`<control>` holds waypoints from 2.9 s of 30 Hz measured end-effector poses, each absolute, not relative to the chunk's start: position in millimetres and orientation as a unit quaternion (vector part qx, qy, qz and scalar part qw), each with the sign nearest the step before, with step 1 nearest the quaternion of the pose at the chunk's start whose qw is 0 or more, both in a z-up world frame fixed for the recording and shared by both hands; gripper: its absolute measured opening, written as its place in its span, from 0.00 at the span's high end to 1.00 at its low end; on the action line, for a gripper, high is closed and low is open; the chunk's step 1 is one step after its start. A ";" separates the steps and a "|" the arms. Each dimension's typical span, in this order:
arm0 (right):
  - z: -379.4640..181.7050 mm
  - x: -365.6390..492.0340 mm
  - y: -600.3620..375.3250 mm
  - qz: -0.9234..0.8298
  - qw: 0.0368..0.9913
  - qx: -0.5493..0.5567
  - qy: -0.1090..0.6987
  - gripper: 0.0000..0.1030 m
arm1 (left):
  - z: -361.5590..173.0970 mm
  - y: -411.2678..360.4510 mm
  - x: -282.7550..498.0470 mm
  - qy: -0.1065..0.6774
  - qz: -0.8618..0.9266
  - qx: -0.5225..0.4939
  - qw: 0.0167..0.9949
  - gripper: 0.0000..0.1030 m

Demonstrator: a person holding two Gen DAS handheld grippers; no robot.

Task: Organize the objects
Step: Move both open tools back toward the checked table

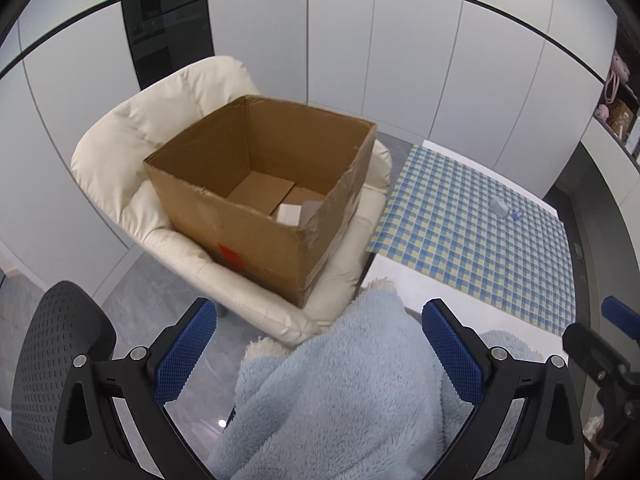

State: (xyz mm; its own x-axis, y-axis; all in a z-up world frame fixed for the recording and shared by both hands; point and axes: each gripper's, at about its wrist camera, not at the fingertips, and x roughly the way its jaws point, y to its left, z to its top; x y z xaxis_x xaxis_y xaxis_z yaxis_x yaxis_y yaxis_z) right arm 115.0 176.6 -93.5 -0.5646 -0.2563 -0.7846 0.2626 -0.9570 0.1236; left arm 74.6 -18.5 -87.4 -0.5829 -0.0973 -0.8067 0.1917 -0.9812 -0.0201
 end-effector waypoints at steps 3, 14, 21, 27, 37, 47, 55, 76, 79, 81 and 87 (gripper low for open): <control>-94.6 116.2 184.4 -0.885 0.137 0.445 -0.002 0.01 | -85.1 -8.1 70.1 0.042 -0.891 0.446 0.070 0.01; -97.4 124.2 224.0 -0.888 0.094 0.450 -0.028 0.01 | -87.4 33.6 58.7 0.012 -0.894 0.448 0.025 0.01; -98.9 134.3 255.7 -0.889 0.057 0.452 -0.048 0.01 | -91.4 71.0 53.0 -0.015 -0.892 0.452 -0.018 0.01; -101.0 143.4 283.7 -0.888 0.024 0.454 -0.069 0.01 | -93.8 98.4 49.0 -0.032 -0.890 0.453 -0.047 0.01; -105.8 154.5 322.0 -0.882 -0.022 0.460 -0.097 0.01 | -100.5 133.3 41.5 -0.052 -0.884 0.458 -0.084 0.01; -111.9 154.2 347.4 -0.879 -0.045 0.462 -0.110 0.01 | -108.0 150.2 27.3 -0.058 -0.878 0.464 -0.097 0.01; -119.6 133.9 363.9 -0.877 -0.055 0.463 -0.116 0.01 | -115.9 159.6 6.2 -0.057 -0.877 0.469 -0.090 0.01; -153.0 36.7 414.5 -0.867 -0.083 0.478 -0.112 0.01 | -142.0 181.5 -90.7 -0.039 -0.872 0.481 -0.077 0.01; -159.6 21.1 420.3 -0.866 -0.087 0.481 -0.106 0.01 | -149.8 186.8 -106.0 -0.044 -0.872 0.481 -0.074 0.01; -164.4 9.8 424.7 -0.865 -0.087 0.484 -0.104 0.01 | -156.3 189.8 -118.0 -0.047 -0.872 0.482 -0.065 0.01; -188.9 -31.1 441.1 -0.858 -0.084 0.497 -0.103 0.01 | -180.7 202.0 -160.6 -0.043 -0.868 0.492 -0.056 0.01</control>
